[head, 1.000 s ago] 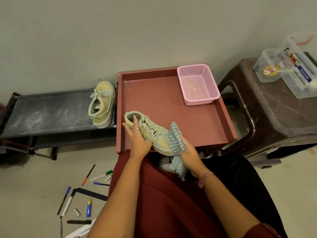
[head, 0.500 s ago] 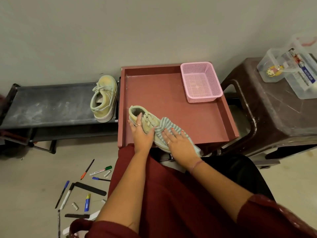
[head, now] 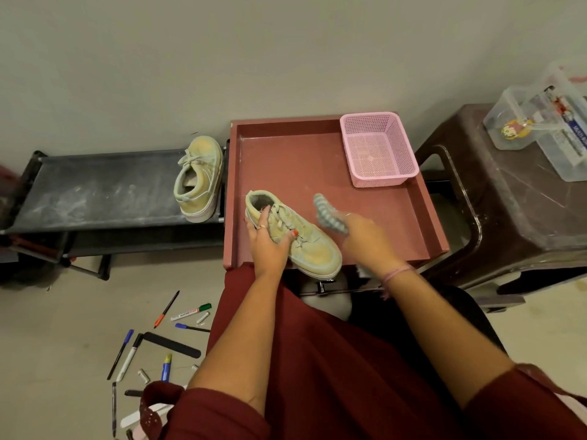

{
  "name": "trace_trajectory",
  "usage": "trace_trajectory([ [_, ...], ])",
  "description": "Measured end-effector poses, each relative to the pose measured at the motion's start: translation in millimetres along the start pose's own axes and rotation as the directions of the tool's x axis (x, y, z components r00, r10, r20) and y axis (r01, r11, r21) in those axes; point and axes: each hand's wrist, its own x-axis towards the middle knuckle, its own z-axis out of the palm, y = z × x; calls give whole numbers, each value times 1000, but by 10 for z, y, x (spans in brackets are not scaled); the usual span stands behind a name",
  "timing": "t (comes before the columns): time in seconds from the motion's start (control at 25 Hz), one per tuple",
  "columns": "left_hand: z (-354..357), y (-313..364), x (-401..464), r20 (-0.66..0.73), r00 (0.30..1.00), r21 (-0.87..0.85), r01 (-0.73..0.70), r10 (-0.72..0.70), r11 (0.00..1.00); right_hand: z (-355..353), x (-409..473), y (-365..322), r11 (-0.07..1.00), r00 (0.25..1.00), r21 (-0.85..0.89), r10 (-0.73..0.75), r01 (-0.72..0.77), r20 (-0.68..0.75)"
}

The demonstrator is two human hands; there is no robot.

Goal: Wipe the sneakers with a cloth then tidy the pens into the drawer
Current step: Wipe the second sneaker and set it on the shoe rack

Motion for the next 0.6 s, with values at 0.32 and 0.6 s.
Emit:
trace_trajectory([
  [0.32,-10,-1,-6,43,999,-2,7,-7,1000,482,-465,269,817,891,-363,-438,449,118],
  [0.6,9,-30,26,19,1000,51,-15,14,999,80,2,132,989,984,-86,-127,117,-123],
])
